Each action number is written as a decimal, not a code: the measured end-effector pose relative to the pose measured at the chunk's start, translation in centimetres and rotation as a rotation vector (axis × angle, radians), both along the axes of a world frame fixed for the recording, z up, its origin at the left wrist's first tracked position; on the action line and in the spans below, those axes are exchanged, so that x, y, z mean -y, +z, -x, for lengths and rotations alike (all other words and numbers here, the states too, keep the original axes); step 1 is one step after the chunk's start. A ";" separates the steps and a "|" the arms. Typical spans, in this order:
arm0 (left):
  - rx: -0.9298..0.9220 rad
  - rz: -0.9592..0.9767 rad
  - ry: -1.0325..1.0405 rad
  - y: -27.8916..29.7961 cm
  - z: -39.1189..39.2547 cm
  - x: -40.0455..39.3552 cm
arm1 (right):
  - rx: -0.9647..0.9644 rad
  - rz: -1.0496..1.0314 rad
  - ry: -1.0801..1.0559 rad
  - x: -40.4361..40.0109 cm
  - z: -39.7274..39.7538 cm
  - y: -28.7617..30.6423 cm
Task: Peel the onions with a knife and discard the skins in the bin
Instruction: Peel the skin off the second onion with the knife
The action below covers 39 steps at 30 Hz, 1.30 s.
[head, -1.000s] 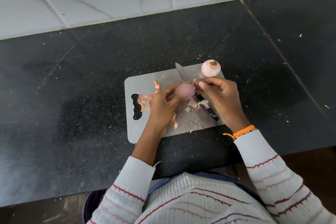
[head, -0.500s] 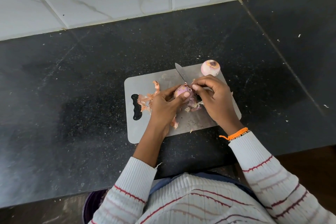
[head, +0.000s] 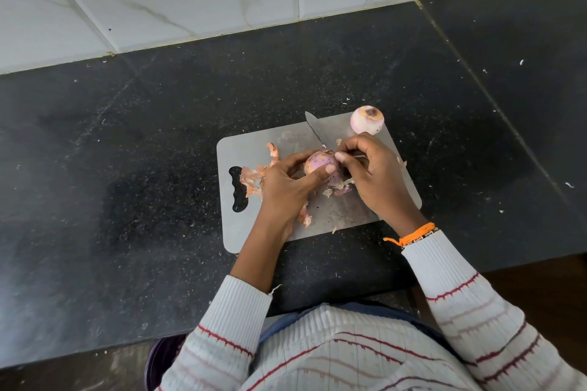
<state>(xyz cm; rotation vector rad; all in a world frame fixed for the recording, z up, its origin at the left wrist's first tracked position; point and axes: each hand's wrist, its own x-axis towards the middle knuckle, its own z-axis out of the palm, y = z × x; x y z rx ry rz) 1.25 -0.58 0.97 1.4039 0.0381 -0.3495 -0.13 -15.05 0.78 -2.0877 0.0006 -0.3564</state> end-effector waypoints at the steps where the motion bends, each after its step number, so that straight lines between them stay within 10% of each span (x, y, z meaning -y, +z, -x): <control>1: 0.009 0.001 -0.013 0.0 0.0 0.0 | -0.010 0.003 -0.015 0.2 -0.1 0.0; 39: 0.260 -0.390 0.009 0.4 0.0 0.0 | -0.073 -0.164 -0.041 1.0 0.0 0.4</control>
